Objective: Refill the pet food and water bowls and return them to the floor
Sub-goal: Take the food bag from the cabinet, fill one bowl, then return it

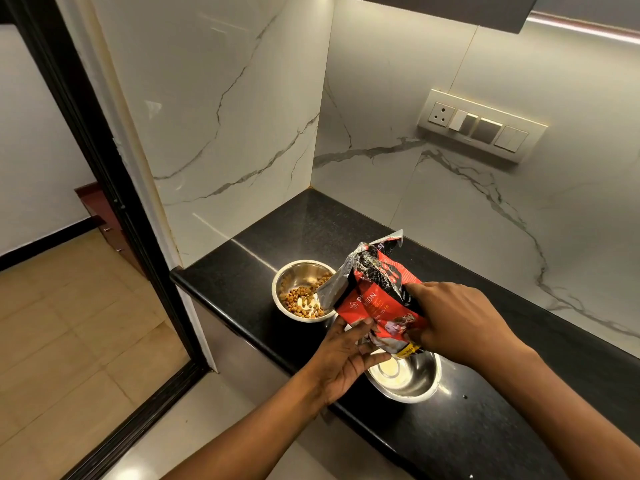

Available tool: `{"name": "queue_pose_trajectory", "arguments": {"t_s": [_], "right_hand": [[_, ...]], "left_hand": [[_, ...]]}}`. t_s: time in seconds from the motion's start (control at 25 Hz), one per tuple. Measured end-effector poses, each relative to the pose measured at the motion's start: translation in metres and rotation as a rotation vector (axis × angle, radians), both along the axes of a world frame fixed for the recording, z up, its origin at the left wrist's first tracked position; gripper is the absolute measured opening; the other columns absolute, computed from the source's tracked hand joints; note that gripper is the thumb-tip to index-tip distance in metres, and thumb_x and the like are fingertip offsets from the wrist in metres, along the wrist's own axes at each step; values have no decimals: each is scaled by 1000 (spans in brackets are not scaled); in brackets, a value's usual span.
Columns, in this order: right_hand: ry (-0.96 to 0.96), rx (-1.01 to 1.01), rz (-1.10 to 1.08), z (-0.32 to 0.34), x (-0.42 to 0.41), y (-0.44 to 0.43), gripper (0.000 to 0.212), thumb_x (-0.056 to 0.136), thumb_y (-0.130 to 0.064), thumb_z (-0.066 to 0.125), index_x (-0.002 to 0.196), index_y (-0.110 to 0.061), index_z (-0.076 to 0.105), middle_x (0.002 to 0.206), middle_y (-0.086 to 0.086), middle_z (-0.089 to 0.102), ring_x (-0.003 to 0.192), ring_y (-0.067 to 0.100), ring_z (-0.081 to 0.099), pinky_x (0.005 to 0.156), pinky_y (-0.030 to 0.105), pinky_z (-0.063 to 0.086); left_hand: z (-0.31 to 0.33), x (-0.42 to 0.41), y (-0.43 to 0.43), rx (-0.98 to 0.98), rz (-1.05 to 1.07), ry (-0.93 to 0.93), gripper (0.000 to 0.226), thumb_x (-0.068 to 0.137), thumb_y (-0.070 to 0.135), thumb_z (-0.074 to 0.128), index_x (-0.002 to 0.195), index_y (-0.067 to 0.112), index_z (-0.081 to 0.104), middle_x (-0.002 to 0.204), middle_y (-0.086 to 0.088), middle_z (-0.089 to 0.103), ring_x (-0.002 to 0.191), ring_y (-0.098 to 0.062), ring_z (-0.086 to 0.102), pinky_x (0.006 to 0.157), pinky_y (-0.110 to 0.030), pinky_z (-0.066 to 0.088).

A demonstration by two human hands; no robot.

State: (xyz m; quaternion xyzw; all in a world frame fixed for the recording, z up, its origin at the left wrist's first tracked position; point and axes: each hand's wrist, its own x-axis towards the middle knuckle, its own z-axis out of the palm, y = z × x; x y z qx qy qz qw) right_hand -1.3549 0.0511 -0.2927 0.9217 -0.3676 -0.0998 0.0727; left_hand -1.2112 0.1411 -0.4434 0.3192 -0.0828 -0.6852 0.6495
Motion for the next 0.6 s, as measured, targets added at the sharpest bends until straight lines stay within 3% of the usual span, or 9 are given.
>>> {"name": "queue_pose_trajectory", "arguments": {"t_s": [0.32, 0.6], "right_hand": [[10, -24, -2, 0, 0, -1, 64, 88, -56, 74, 143, -30, 56, 117, -9, 74, 99, 14, 71, 68, 24, 50], [-46, -37, -9, -10, -9, -3, 69, 86, -56, 74, 148, -31, 55, 132, -11, 73, 110, 14, 71, 68, 22, 46]], "left_hand": [[0, 0, -1, 1, 7, -1, 54, 97, 12, 71, 147, 12, 49, 135, -25, 72, 129, -54, 63, 100, -59, 57], [2, -2, 0, -10, 13, -28, 59, 93, 13, 75, 147, 12, 50, 134, -24, 73, 124, -52, 68, 97, -56, 60]]}}
